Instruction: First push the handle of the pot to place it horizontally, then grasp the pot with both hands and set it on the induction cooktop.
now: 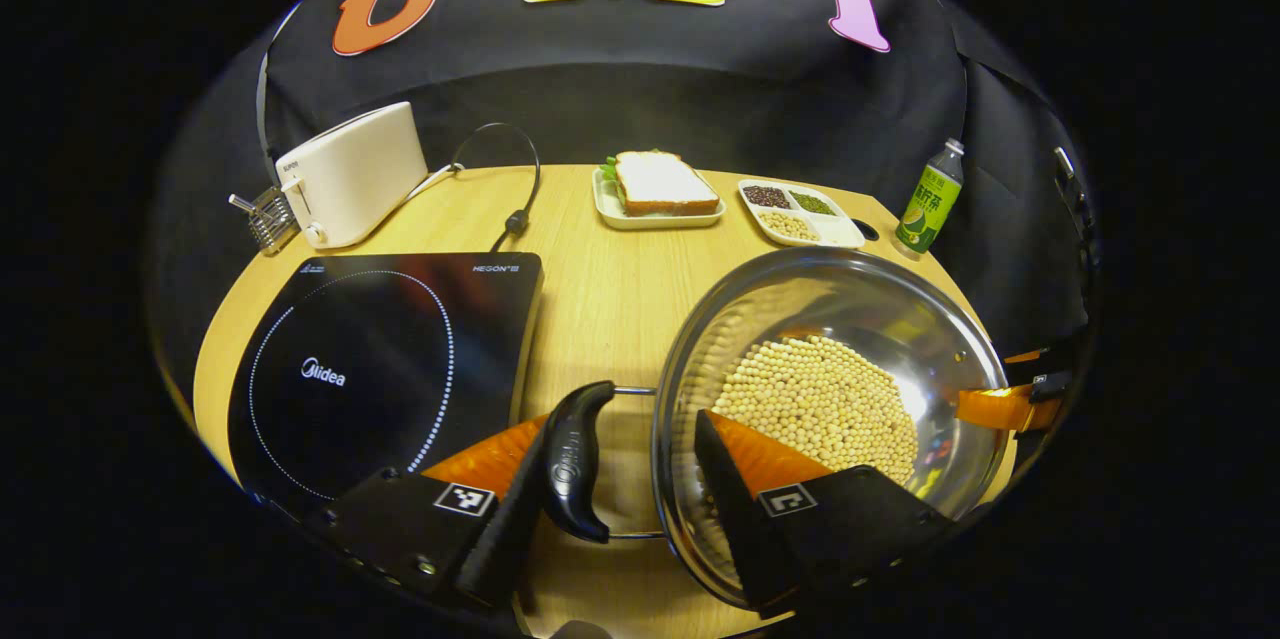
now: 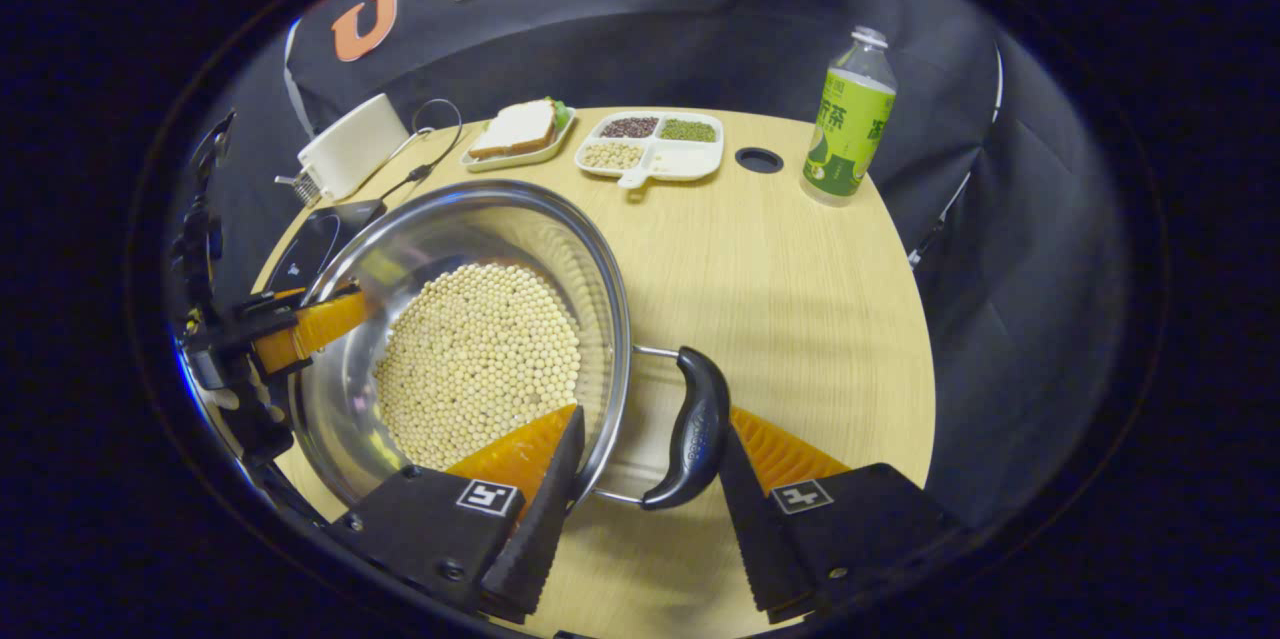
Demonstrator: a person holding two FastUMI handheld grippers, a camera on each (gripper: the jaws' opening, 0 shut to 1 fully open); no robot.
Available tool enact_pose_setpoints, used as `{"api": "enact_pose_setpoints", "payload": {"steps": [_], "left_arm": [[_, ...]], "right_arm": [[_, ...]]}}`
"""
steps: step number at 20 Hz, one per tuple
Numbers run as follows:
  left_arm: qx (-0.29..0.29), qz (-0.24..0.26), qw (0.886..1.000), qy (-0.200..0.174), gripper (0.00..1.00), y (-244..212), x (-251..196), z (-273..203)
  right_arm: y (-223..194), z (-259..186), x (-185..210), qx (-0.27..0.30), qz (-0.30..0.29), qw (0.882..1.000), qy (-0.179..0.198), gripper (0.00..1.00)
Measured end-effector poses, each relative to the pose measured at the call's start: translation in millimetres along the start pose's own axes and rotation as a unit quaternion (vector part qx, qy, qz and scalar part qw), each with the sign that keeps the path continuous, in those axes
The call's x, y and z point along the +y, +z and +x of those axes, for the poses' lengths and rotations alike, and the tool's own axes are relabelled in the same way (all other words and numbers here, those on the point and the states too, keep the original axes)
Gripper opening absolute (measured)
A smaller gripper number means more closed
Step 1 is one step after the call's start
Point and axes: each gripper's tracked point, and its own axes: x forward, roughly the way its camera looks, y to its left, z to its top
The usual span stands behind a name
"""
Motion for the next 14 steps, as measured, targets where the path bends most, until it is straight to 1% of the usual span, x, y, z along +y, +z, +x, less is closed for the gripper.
{"api": "enact_pose_setpoints", "payload": {"steps": [1,3,4,6,11,14], "left_arm": [[0.001,0.001,1.0,-0.005,0.71,-0.2,-0.9,-3.0],[0.011,0.004,1.0,-0.005,0.68,0.4,-0.5,-1.7],[0.017,0.003,1.0,-0.005,0.68,-1.0,-0.5,-1.2],[0.018,-0.001,1.0,-0.004,0.66,-1.3,-1.3,0.4],[0.02,0.008,1.0,-0.001,0.61,-0.4,-1.2,-2.6],[0.019,0.011,1.0,0.001,0.58,1.5,-1.2,-6.1]], "right_arm": [[-0.2,0.3,-0.8,0.003,0.012,1.0,-0.002,0.74],[0.2,1.5,-1.7,0.013,0.028,0.999,-0.01,0.68],[-0.1,0.1,-1.7,0.017,0.033,0.999,-0.018,0.65],[1.1,1.0,-2.2,0.023,0.035,0.999,-0.028,0.62],[3.0,1.2,-2.9,0.025,0.04,0.999,-0.027,0.58],[0.4,-1.6,0.6,0.024,0.045,0.998,-0.023,0.53]]}}
